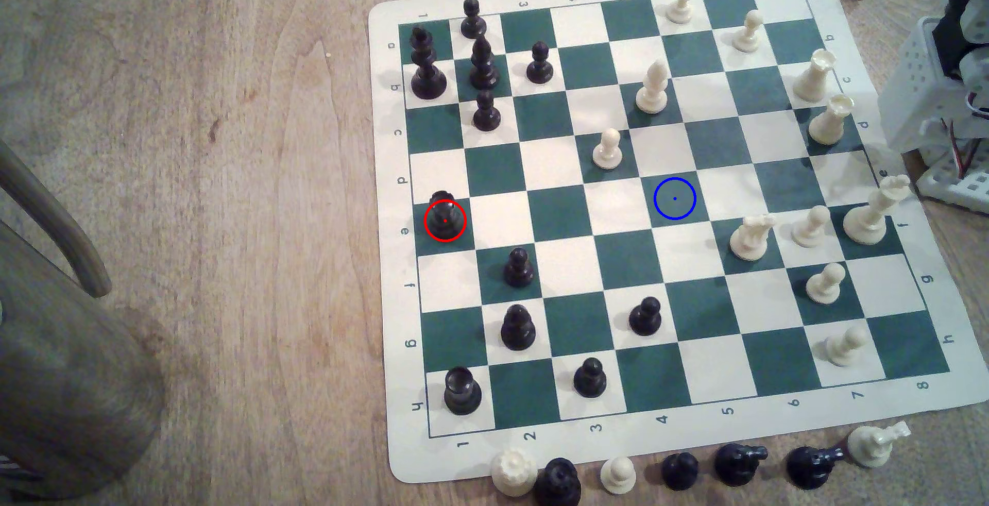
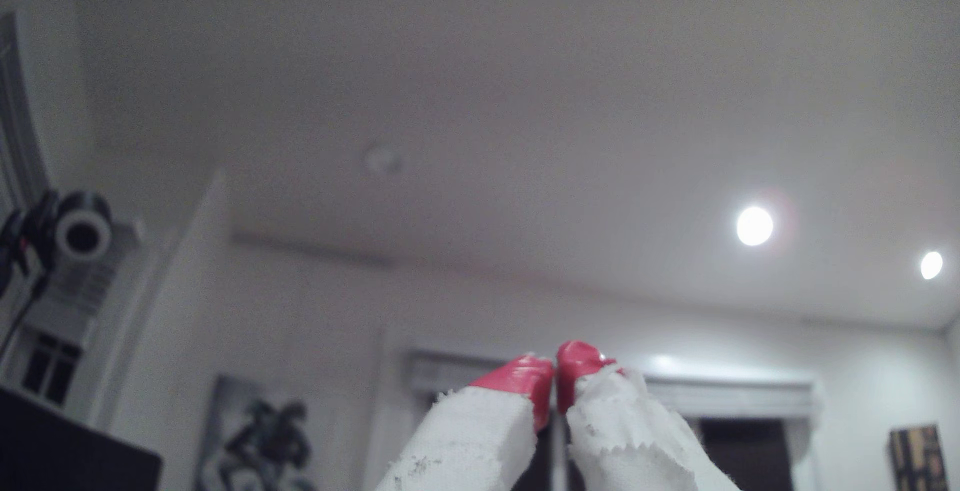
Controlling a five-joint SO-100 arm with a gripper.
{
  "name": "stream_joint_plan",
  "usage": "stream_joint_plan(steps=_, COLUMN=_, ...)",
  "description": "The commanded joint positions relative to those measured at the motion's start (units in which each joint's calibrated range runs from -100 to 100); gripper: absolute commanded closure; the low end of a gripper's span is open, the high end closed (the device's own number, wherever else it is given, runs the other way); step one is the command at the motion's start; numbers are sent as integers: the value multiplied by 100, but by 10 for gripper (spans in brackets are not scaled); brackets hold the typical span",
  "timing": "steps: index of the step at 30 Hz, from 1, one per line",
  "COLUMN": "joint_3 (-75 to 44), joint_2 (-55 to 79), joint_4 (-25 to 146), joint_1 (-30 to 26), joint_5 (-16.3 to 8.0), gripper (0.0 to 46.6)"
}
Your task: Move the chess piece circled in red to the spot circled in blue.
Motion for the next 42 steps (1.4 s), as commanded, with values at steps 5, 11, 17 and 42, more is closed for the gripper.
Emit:
stream_joint_plan(steps=5, joint_3=-970, joint_2=5, joint_4=1257, joint_1=-388, joint_5=-15, gripper=464)
stream_joint_plan(steps=11, joint_3=-2158, joint_2=14, joint_4=3493, joint_1=-216, joint_5=-20, gripper=464)
stream_joint_plan(steps=17, joint_3=-3310, joint_2=532, joint_4=5467, joint_1=58, joint_5=-20, gripper=464)
stream_joint_plan(steps=42, joint_3=-5086, joint_2=3240, joint_4=7195, joint_1=-685, joint_5=-29, gripper=462)
